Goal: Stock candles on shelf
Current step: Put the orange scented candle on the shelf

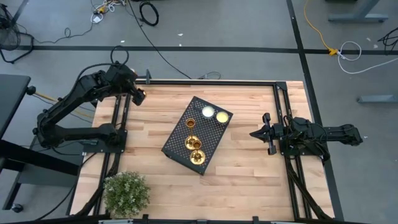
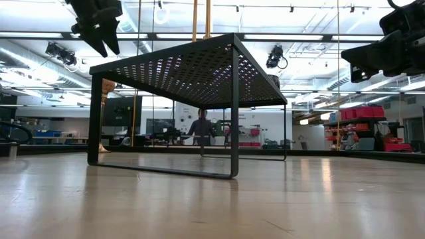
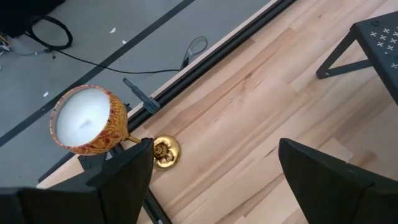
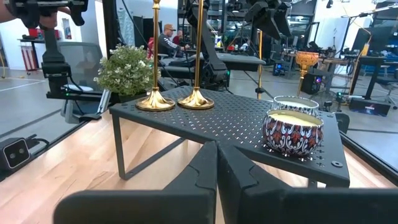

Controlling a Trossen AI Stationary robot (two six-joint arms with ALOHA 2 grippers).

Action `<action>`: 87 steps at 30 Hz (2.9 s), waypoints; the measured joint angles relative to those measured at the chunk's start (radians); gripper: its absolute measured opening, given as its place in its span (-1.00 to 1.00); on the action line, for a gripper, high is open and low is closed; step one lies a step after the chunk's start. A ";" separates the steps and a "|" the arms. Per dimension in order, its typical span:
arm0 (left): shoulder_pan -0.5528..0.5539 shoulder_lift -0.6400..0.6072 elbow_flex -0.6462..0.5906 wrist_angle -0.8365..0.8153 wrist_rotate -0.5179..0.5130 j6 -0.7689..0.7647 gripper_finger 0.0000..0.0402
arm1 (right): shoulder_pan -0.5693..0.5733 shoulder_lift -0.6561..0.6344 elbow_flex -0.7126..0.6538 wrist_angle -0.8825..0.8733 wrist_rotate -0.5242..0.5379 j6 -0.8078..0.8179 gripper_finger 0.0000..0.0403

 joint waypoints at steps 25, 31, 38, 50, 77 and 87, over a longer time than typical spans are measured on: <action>-0.018 -0.040 -0.017 0.036 0.034 -0.055 0.73 | 0.000 0.000 0.000 0.000 0.000 0.000 -0.97; -0.018 -0.105 -0.133 0.169 0.031 -0.078 0.73 | 0.000 0.000 0.000 0.000 0.000 0.000 -0.97; -0.018 -0.134 -0.175 0.266 -0.006 -0.060 0.73 | 0.000 0.000 0.000 0.000 0.000 0.000 -0.97; -0.017 -0.125 -0.175 0.350 -0.073 0.028 0.73 | 0.000 0.000 0.000 0.000 0.000 0.000 -0.97; -0.017 -0.146 -0.289 0.467 -0.066 -0.025 0.73 | 0.000 0.000 0.000 0.000 0.000 0.000 -0.97; 0.014 -0.133 -0.191 0.407 -0.075 0.067 0.73 | 0.000 0.000 0.000 0.000 0.000 0.000 -0.97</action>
